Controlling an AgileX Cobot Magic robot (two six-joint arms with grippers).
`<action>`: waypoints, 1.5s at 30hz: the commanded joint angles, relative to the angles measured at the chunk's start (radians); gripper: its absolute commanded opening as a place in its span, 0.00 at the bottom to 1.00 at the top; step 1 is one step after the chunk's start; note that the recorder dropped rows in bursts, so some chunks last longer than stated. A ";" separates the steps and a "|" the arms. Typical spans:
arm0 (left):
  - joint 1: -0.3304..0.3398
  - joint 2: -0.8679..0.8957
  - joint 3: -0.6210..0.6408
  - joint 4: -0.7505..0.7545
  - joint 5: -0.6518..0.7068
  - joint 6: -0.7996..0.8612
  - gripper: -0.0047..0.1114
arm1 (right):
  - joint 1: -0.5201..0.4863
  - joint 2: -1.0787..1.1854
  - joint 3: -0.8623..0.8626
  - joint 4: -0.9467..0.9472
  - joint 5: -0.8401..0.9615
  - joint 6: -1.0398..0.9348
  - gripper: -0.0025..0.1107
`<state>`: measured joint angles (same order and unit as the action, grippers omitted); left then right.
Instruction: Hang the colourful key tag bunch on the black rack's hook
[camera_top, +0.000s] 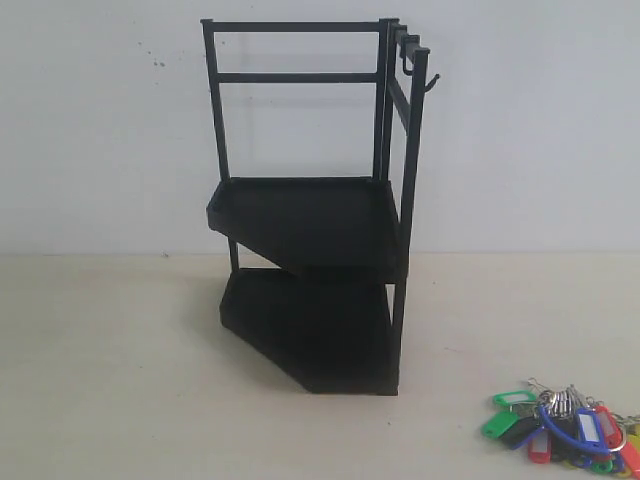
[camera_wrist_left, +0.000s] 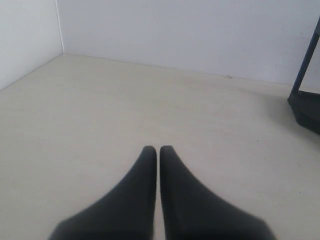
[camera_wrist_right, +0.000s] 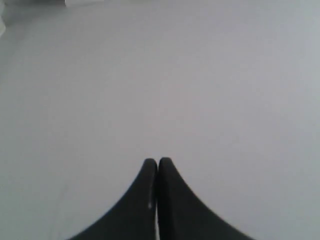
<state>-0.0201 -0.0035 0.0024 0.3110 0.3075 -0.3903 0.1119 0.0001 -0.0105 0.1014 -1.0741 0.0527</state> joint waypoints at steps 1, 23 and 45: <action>-0.001 0.004 -0.002 -0.005 0.003 -0.010 0.08 | -0.002 0.000 -0.143 0.034 0.090 -0.002 0.02; -0.001 0.004 -0.002 -0.005 0.003 -0.010 0.08 | -0.002 1.074 -0.780 0.140 1.866 -0.310 0.02; -0.001 0.004 -0.002 -0.005 0.000 -0.010 0.08 | -0.002 1.651 -0.891 0.152 1.701 -0.615 0.43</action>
<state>-0.0201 -0.0035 0.0024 0.3110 0.3075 -0.3903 0.1119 1.6251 -0.8945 0.2609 0.6564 -0.5502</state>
